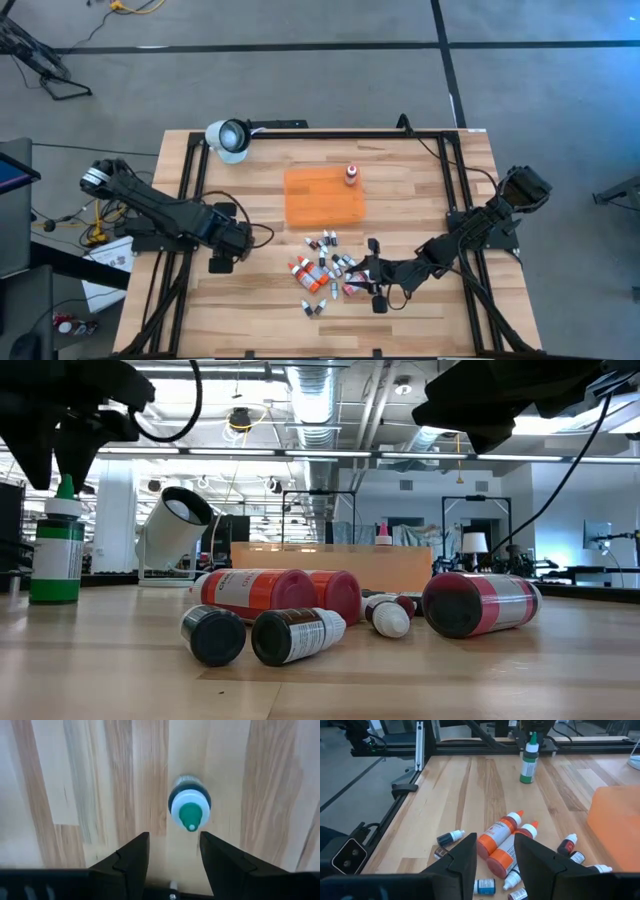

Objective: Pick & Place food coloring
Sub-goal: Put the big green food coloring bottle into the orange bin

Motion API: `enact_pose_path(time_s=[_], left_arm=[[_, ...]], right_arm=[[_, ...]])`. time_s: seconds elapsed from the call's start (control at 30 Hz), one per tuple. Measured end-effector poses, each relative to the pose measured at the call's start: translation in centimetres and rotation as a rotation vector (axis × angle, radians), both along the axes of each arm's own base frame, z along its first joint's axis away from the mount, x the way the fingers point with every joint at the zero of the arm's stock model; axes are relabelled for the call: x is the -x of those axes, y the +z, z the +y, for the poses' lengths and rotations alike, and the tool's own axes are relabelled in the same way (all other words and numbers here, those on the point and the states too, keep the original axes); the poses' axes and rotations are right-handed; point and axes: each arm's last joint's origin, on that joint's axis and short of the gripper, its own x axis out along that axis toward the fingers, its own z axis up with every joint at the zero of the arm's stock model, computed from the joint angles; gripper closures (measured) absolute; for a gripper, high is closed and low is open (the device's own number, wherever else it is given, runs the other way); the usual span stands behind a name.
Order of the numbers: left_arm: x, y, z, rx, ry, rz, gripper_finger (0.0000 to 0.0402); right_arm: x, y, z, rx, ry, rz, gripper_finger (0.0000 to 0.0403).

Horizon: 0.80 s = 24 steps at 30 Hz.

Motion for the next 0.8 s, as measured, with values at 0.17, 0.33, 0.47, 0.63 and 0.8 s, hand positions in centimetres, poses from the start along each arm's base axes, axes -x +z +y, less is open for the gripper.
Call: enact_pose_path(time_s=[0.17, 0.33, 0.47, 0.63, 0.8], left_arm=[[0.4, -1.9, 0.1, 0.007, 0.006, 0.017, 0.0232], [0.9, -3.1, 0.2, 0.051, -0.005, -0.048, 0.0232], [2.3, -2.9, 0.7, 0.075, 0.025, -0.099, 0.0232], [3.9, -2.2, 1.0, 0.142, 0.033, -0.279, 0.0232], [5.3, -2.8, 1.4, 0.181, 0.055, -0.401, 0.0232]], right_arm=[[0.0, 0.0, 0.0, -0.005, 0.013, 0.003, 0.028], [0.0, 0.0, 0.0, -0.005, 0.014, 0.004, 0.028], [0.0, 0.0, 0.0, -0.005, 0.015, 0.006, 0.028], [0.0, 0.0, 0.0, -0.004, 0.014, 0.006, 0.028], [0.0, 0.0, 0.0, -0.01, 0.012, 0.007, 0.028]])
